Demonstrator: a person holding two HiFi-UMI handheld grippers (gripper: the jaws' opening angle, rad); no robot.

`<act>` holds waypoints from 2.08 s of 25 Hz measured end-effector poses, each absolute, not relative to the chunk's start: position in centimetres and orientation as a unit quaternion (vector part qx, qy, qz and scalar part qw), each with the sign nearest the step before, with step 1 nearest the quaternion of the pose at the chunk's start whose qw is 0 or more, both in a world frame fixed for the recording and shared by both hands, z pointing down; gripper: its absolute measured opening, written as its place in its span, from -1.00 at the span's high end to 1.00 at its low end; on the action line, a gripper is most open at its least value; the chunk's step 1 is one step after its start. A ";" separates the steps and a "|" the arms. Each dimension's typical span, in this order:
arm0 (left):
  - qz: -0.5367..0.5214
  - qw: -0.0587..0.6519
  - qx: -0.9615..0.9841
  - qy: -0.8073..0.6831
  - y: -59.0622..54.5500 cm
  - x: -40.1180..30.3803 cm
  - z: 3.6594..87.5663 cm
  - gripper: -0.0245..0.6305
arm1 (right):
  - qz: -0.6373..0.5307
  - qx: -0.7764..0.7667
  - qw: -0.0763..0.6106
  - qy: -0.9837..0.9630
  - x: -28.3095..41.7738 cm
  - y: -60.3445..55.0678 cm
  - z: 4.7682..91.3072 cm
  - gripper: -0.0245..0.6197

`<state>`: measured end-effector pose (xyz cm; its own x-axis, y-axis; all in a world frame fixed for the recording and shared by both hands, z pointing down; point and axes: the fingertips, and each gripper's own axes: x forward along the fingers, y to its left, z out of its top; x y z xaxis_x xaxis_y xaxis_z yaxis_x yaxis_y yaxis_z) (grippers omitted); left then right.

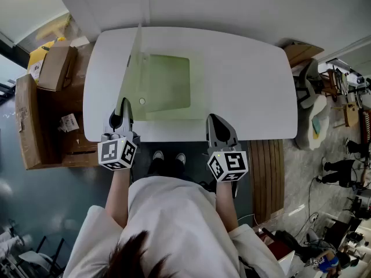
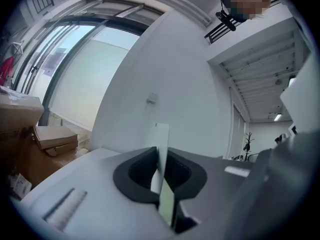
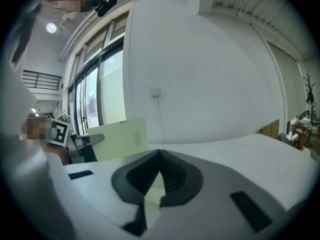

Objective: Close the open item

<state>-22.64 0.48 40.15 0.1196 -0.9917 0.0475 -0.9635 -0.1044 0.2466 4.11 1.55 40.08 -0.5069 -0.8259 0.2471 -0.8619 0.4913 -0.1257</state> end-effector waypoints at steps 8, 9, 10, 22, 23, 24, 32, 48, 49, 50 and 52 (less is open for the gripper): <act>-0.068 0.113 0.738 -0.662 0.5 -22.7 40.1 0.89 | 0.115 0.485 0.077 -0.863 3.8 1.9 39.9 0.91; -0.069 0.114 0.738 -0.662 0.6 -22.6 40.1 0.89 | 0.115 0.485 0.077 -0.863 3.8 1.9 39.9 0.91; -0.070 0.114 0.737 -0.662 0.6 -22.6 40.0 0.89 | 0.114 0.485 0.077 -0.864 3.8 2.0 39.8 0.91; -0.074 0.118 0.741 -0.657 0.4 -22.9 40.1 0.89 | 0.100 0.481 0.080 -0.868 2.5 1.9 39.6 0.91; -0.075 0.118 0.742 -0.656 0.4 -22.9 40.1 0.89 | 0.098 0.480 0.079 -0.868 2.3 1.9 39.6 0.91; -0.075 0.119 0.742 -0.655 0.4 -22.9 40.1 0.89 | 0.098 0.480 0.078 -0.868 2.0 1.8 39.7 0.91; -0.089 0.132 0.748 -0.644 0.4 -23.2 40.1 0.89 | 0.097 0.489 0.075 -0.864 0.7 0.7 40.8 0.91; -0.070 0.127 0.741 -0.656 -0.1 -22.7 39.3 0.89 | 0.119 0.459 0.095 -0.875 1.5 -2.7 42.1 0.91; -0.071 0.128 0.737 -0.659 -0.1 -22.7 39.2 0.89 | 0.117 0.454 0.094 -0.878 1.5 -3.1 42.1 0.91; -0.073 0.127 0.735 -0.663 -0.1 -22.7 39.2 0.89 | 0.115 0.449 0.095 -0.881 1.5 -3.6 42.0 0.91; -0.074 0.126 0.730 -0.668 -0.3 -22.5 39.1 0.89 | 0.111 0.442 0.097 -0.885 1.6 -4.5 42.0 0.91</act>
